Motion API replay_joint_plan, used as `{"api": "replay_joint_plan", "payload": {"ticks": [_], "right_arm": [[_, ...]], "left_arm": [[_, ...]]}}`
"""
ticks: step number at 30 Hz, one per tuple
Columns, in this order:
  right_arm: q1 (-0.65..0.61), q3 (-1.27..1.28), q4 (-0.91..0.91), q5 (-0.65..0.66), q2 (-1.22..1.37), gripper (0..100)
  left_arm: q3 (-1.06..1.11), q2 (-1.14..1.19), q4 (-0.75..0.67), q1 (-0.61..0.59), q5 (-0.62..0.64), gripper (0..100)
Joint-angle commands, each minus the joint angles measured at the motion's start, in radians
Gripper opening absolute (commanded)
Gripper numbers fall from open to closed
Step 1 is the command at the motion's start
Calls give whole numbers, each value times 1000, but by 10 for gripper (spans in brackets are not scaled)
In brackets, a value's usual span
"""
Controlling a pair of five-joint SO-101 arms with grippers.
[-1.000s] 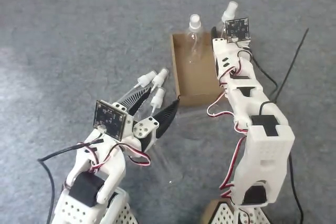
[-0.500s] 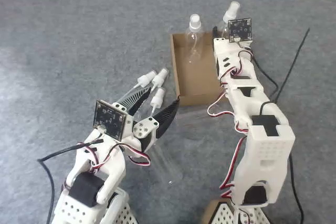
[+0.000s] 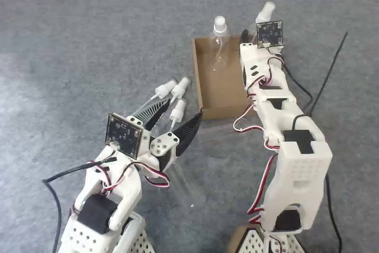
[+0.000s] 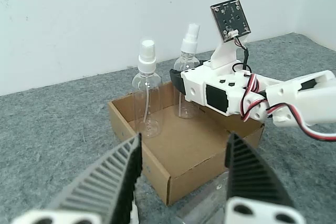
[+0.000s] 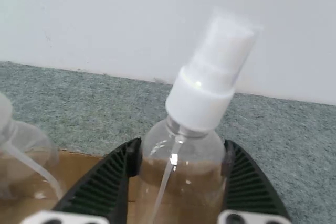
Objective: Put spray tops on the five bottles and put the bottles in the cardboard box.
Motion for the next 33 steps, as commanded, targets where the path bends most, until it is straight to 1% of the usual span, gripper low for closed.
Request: {"api": "replay_joint_plan", "payload": {"ticks": [1,15,19,26,33], "right_arm": [[2,-5,-7,-8,-19,160],[5,18,-12,-5,-22,160],[2,26,-15,37,-22,160],[2,28,-15,37,-22,161],[2,28,-8,37,-22,272]], "left_arm": [[-8,-17,-31,-5,-8,239],[-8,-17,-31,-5,-8,239],[-8,-17,-31,-5,-8,239],[-10,-17,-31,-5,-8,239],[-10,-17,-31,-5,-8,239]]}}
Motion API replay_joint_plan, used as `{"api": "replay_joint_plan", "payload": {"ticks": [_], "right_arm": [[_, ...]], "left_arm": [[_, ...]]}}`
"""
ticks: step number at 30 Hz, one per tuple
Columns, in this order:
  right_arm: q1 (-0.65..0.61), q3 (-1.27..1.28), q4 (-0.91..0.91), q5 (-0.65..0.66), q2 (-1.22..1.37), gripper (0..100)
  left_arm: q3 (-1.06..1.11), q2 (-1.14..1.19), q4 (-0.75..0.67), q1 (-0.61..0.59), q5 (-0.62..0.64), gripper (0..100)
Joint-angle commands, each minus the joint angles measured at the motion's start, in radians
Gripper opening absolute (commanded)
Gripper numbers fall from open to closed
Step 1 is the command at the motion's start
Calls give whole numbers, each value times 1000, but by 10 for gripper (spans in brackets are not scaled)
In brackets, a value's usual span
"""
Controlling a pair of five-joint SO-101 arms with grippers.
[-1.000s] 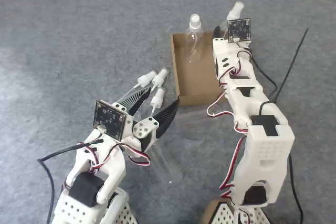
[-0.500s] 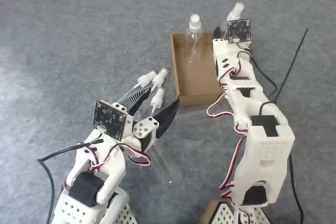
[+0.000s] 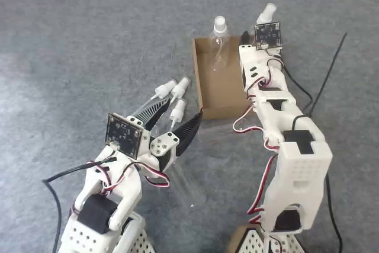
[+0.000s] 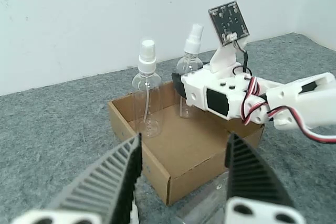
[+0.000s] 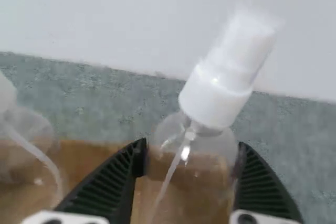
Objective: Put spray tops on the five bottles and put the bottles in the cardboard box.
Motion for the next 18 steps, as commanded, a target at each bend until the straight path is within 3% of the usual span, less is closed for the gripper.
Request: {"api": "replay_joint_plan", "payload": {"ticks": [1,18], "right_arm": [[2,5,-4,12,-22,270],[1,77,-10,9,-111,271]], "left_arm": [[-10,-17,-31,-5,-8,239],[-5,-12,-51,-6,-9,239]]}}
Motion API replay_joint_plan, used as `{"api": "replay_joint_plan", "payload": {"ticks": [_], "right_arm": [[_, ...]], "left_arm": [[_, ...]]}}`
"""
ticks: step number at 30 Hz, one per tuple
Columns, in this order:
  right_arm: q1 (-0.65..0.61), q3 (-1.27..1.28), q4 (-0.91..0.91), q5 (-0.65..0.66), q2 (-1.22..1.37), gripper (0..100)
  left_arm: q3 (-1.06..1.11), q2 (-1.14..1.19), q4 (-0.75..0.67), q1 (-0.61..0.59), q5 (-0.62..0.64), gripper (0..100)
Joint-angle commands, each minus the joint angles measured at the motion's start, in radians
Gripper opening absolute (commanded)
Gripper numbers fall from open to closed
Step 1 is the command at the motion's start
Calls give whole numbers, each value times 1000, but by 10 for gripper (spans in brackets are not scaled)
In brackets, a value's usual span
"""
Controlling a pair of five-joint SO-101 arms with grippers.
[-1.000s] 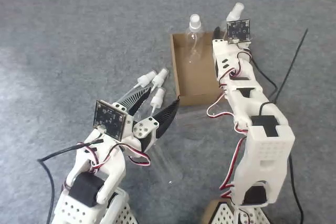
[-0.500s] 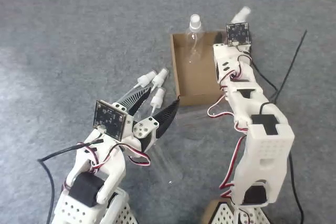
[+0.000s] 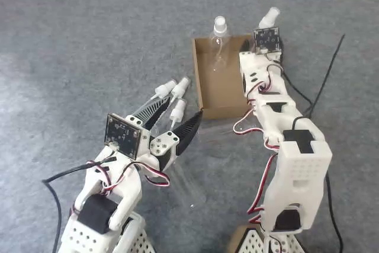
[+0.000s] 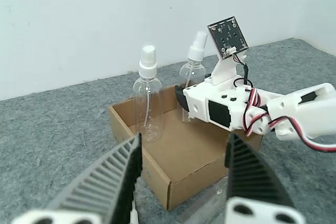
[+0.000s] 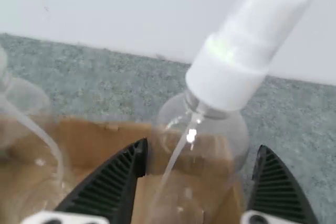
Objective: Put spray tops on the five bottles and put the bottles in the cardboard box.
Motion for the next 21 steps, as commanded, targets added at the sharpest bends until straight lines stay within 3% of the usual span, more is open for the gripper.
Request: {"api": "replay_joint_plan", "payload": {"ticks": [1,21], "right_arm": [[-1,40,-12,9,-119,271],[1,46,-5,17,-140,271]], "left_arm": [[-5,-12,-34,-6,-9,239],[-5,-12,-34,-6,-9,239]]}}
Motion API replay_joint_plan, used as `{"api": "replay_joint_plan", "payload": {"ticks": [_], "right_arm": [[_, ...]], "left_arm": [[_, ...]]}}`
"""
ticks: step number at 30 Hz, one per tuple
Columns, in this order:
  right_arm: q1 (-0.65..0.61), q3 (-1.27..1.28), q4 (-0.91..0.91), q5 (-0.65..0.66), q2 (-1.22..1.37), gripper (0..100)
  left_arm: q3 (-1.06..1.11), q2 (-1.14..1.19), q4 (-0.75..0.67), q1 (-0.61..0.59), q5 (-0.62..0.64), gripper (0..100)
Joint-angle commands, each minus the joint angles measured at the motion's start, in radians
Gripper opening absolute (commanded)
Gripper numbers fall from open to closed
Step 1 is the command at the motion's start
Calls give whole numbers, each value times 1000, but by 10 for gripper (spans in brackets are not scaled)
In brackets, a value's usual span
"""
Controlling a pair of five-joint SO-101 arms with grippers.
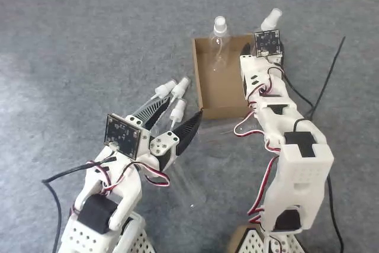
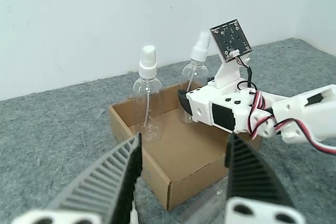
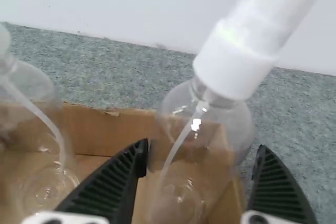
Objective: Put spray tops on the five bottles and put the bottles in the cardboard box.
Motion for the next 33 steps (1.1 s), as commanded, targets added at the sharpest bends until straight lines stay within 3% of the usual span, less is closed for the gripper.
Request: {"api": "replay_joint_plan", "payload": {"ticks": [1,33], "right_arm": [[1,-11,-5,17,-101,271],[5,-120,127,12,-159,270]], "left_arm": [[-5,-12,-32,-6,-9,239],[-5,-11,-32,-6,-9,240]]}}
